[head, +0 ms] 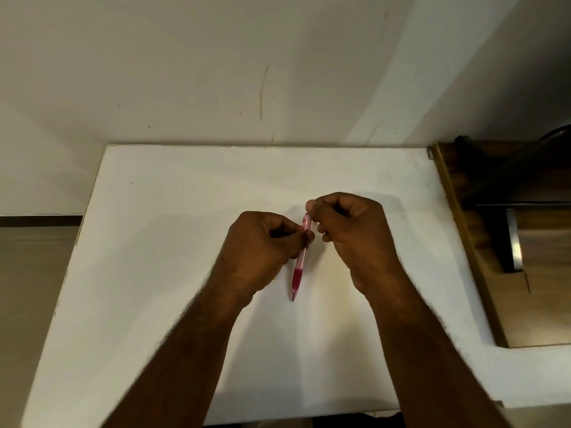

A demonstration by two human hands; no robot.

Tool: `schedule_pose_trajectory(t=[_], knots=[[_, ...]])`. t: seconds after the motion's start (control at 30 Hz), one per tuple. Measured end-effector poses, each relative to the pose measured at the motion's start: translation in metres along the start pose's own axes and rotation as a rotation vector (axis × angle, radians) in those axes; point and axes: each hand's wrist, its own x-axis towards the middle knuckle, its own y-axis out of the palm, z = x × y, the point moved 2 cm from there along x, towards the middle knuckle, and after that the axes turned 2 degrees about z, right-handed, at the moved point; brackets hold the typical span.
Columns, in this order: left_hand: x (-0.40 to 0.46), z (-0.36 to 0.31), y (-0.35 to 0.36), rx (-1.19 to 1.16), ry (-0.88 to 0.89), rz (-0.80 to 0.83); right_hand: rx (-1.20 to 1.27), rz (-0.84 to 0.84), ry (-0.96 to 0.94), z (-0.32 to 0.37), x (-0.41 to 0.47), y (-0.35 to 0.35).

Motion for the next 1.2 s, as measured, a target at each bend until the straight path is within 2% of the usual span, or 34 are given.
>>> schedule_pose_trajectory(t=[0.1, 0.23, 0.33, 0.47, 0.63, 0.73, 0.87, 0.93, 1.07, 1.13, 1.2], knots=[[0.0, -0.001, 0.001, 0.014, -0.014, 0.015, -0.055, -0.041, -0.04, -0.001, 0.002, 0.0], [-0.002, -0.001, 0.002, 0.002, -0.023, 0.038, 0.0, -0.163, -0.067, -0.004, 0.006, -0.009], [-0.002, -0.001, 0.0, -0.016, -0.001, 0.02, -0.213, -0.197, -0.113, -0.013, 0.008, -0.016], [-0.002, -0.001, 0.0, -0.021, 0.0, 0.022, -0.487, -0.137, -0.114, -0.024, 0.008, -0.011], [-0.002, 0.001, 0.001, -0.015, 0.006, 0.023, -0.622, -0.116, -0.15, -0.027, 0.01, -0.009], [-0.001, 0.001, -0.001, -0.018, 0.003, 0.025, -0.612, -0.115, -0.151, -0.025, 0.01, -0.01], [-0.001, 0.002, -0.003, -0.055, -0.009, 0.026, -0.392, -0.213, -0.12, -0.014, 0.007, -0.029], [-0.001, 0.002, -0.003, -0.066, -0.017, 0.019, -0.237, -0.107, -0.06, -0.009, 0.002, -0.036], [-0.001, 0.0, -0.002, -0.079, -0.013, 0.01, -0.126, 0.301, 0.104, 0.0, -0.017, -0.027], [-0.002, -0.001, -0.001, -0.091, -0.009, 0.008, -0.14, 0.36, 0.151, 0.001, -0.022, -0.02], [-0.002, 0.0, -0.001, -0.077, -0.016, 0.003, -0.166, 0.348, 0.173, 0.003, -0.022, -0.016]])
